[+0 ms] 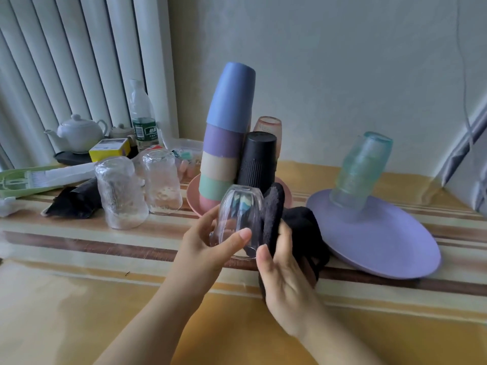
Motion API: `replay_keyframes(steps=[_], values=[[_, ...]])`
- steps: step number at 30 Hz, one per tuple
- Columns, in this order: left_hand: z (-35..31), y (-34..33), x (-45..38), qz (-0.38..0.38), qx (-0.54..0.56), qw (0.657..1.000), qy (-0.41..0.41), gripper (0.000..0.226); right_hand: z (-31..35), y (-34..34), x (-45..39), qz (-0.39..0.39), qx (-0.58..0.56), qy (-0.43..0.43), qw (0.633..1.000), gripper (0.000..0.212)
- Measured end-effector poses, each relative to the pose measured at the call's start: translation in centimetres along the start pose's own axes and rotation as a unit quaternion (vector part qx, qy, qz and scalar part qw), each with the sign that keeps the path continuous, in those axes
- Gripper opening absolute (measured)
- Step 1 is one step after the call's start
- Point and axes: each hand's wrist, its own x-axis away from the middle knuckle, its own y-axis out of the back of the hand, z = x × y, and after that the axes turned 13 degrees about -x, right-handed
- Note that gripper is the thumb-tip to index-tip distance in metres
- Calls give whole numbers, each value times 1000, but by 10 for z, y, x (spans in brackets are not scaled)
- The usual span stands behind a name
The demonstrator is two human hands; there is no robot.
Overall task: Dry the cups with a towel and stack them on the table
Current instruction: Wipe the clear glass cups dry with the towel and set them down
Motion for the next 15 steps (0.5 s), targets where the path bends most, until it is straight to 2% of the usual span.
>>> replay_keyframes(steps=[2,5,8,10,12,14,15], values=[[-3,-1,2,14,-7,1000,-16,59,-3,-6,-2,-21,9,8,1000,72],[-7,-7,7,56,6,998,-27,43,1,3,-10,-81,-41,14,996,58],[-7,-17,13,123,31,992,-26,36,5,24,-12,-114,-169,-82,976,70],[-6,-20,14,143,46,988,-28,45,12,30,-10,-105,-251,-121,954,60],[-2,-18,10,117,86,989,-15,64,11,27,-8,-101,-303,-143,937,53],[4,-12,5,78,135,988,9,79,7,19,-6,-108,-303,-142,936,47],[6,-10,3,69,158,985,15,83,5,14,-5,-104,-277,-127,947,47]])
